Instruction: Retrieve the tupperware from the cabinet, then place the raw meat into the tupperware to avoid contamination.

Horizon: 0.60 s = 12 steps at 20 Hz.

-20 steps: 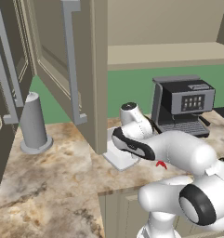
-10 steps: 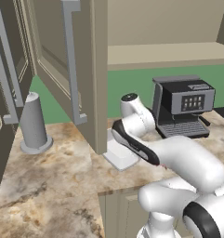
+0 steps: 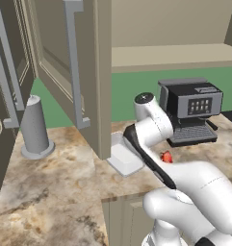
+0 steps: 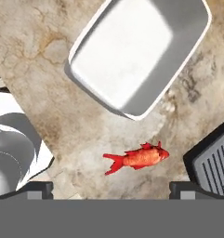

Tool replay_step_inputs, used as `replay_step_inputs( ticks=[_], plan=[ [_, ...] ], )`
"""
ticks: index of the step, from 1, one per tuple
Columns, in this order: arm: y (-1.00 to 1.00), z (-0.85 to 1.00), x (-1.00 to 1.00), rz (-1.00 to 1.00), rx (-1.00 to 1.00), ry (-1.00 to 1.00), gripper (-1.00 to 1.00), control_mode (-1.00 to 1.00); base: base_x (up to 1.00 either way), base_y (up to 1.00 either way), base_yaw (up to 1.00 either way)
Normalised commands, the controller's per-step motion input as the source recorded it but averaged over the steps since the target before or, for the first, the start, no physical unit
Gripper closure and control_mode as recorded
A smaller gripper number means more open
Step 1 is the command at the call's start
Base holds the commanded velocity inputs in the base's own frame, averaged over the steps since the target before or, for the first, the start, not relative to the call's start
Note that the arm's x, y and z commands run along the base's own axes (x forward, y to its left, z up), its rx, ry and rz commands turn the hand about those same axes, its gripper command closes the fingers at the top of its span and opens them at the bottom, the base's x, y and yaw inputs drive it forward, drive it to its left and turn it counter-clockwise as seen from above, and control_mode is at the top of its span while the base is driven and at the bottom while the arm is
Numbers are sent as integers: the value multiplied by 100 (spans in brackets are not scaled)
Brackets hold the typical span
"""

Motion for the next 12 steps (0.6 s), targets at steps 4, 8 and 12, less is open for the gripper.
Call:
replay_step_inputs(
  ticks=[4,8,12],
  plan=[
    [-55,3,-6,-24,3,-1,-100,-100,0,0,0],
    [-62,0,-3,-23,7,0,-100,-100,0,0,0],
    [-59,0,-1,-23,8,-1,-100,-100,0,0,0]
  ],
)
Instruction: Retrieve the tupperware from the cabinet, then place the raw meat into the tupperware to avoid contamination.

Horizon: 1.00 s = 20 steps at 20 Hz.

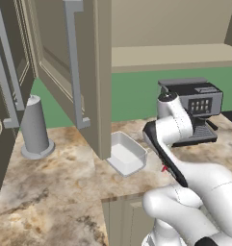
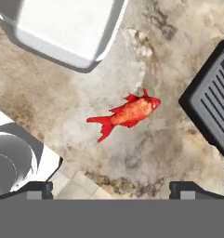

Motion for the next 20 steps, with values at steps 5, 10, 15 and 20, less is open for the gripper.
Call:
replay_step_inputs(
  ticks=[5,10,15,20],
  plan=[
    [-48,-6,-16,-20,12,-7,-100,-100,0,0,0],
    [-16,-25,0,-40,18,0,-100,-100,0,0,0],
    [-8,-37,0,-42,17,-2,-100,-100,0,0,0],
    [-18,-22,3,-39,12,-1,-100,-100,0,0,0]
  ],
)
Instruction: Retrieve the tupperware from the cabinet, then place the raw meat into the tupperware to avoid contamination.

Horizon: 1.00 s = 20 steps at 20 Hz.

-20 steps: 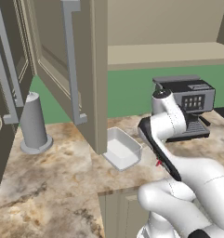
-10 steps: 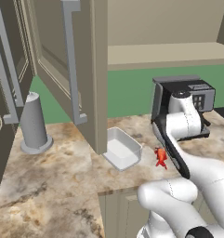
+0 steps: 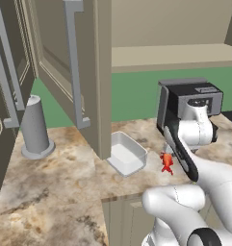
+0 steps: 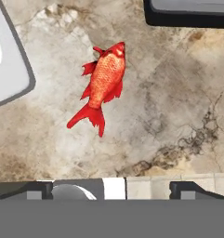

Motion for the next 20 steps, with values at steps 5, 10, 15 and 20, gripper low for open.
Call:
replay_step_inputs(
  ticks=[5,10,15,20],
  plan=[
    [-29,-8,21,-15,4,1,-100,-100,0,0,0],
    [2,-13,50,-14,0,-2,-100,-100,0,0,0],
    [18,-16,30,-10,0,-1,-100,-100,0,0,0],
    [1,-20,0,-13,3,0,-100,-100,0,0,0]
  ],
)
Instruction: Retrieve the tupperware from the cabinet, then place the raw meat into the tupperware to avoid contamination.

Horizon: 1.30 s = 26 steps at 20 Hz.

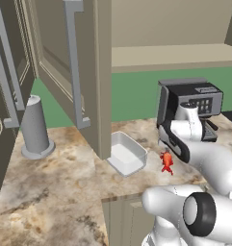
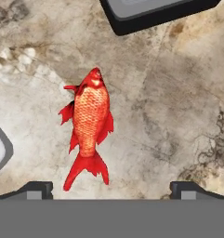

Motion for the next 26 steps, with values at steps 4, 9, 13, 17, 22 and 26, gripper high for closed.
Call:
replay_step_inputs(
  ticks=[4,9,13,17,22,26],
  plan=[
    [1,-16,14,-7,5,-3,-100,-100,0,0,0],
    [12,-17,24,-3,4,-2,-100,-100,0,0,0],
    [2,-16,6,-5,4,0,-100,-100,0,0,0],
    [-1,-19,4,-6,4,0,-100,-100,0,0,0],
    [0,-29,23,-3,1,-1,-100,-100,0,0,0],
    [0,-28,22,-3,0,0,-100,-100,0,0,0]
  ],
)
